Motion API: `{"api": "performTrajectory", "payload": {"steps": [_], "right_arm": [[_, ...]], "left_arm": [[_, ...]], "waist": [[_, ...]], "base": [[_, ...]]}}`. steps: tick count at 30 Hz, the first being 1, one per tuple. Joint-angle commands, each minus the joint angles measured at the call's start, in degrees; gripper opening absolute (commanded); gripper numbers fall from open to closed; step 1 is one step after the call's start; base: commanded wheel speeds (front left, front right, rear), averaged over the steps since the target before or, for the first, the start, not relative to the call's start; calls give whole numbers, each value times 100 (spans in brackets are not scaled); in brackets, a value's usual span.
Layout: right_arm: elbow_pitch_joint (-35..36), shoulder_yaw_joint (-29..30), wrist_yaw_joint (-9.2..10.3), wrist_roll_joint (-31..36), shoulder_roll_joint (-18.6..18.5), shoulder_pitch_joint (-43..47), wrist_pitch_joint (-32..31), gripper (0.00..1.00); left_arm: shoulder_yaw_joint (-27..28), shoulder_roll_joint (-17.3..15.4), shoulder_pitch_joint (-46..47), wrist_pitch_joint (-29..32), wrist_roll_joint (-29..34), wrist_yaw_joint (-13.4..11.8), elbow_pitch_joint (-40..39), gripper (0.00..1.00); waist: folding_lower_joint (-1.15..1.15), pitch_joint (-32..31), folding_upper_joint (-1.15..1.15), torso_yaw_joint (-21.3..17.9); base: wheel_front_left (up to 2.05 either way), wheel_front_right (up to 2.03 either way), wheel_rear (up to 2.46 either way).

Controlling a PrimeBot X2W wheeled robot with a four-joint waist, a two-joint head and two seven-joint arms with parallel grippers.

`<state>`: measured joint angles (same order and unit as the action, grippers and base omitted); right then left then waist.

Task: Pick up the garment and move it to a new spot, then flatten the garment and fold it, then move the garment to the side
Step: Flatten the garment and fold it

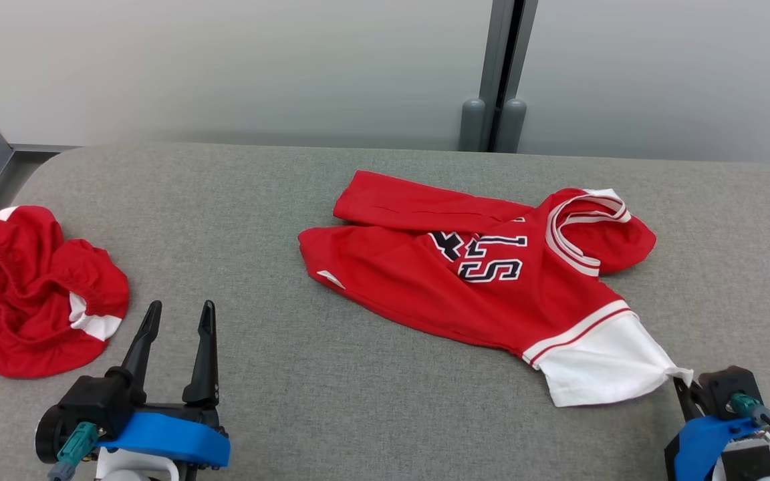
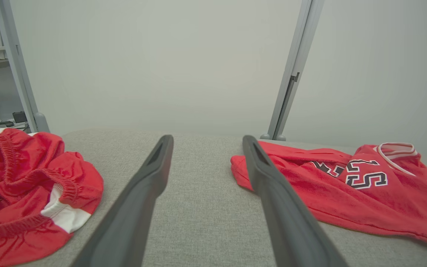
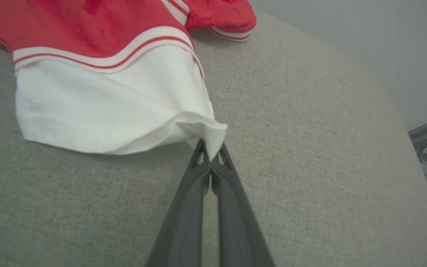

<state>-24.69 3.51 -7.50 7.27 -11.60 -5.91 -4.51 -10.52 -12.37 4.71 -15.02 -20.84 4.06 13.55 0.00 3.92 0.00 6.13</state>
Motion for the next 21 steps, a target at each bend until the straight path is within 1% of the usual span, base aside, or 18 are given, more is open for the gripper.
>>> {"api": "performTrajectory", "payload": {"steps": [1,6,8,9,10,12,13,17,20,21], "right_arm": [[217,154,1,41,86,228,-115,0],[686,556,1,187,362,506,-302,0],[805,681,1,235,487,587,-353,0],[805,681,1,235,487,587,-353,0],[927,780,1,236,594,632,-302,50],[970,850,1,243,644,662,-302,50],[1003,933,1,214,693,690,-315,100],[1140,1230,1,-41,829,789,-367,100],[1299,1430,0,-441,863,827,-194,100],[1343,1451,0,-680,869,827,-156,100]], "left_arm": [[-28,-20,15,-5,-21,-5,-21,100],[-34,-19,65,-6,-40,-37,-12,100],[-32,-19,81,-7,-47,-40,3,100],[-32,-19,81,-7,-47,-40,3,100],[-23,-16,90,-9,-67,-50,15,100],[-14,-17,83,-10,-76,-56,19,100],[-7,-16,73,-11,-76,-62,26,100],[-3,-12,14,-13,-93,-53,57,100],[13,-23,-45,-15,-111,-68,62,100],[17,-27,-65,-16,-115,-70,62,100]], "waist": [[0,8,0,-17],[0,25,0,-52],[0,31,0,-64],[0,31,0,-64],[0,35,0,-82],[0,34,0,-93],[0,25,0,-105],[0,-36,0,-123],[0,-74,0,-150],[0,-87,0,-159]], "base": [[0,0,0],[0,0,0],[0,0,0],[0,0,0],[0,0,0],[0,0,0],[0,0,0],[0,0,0],[0,0,0],[0,0,0]]}}
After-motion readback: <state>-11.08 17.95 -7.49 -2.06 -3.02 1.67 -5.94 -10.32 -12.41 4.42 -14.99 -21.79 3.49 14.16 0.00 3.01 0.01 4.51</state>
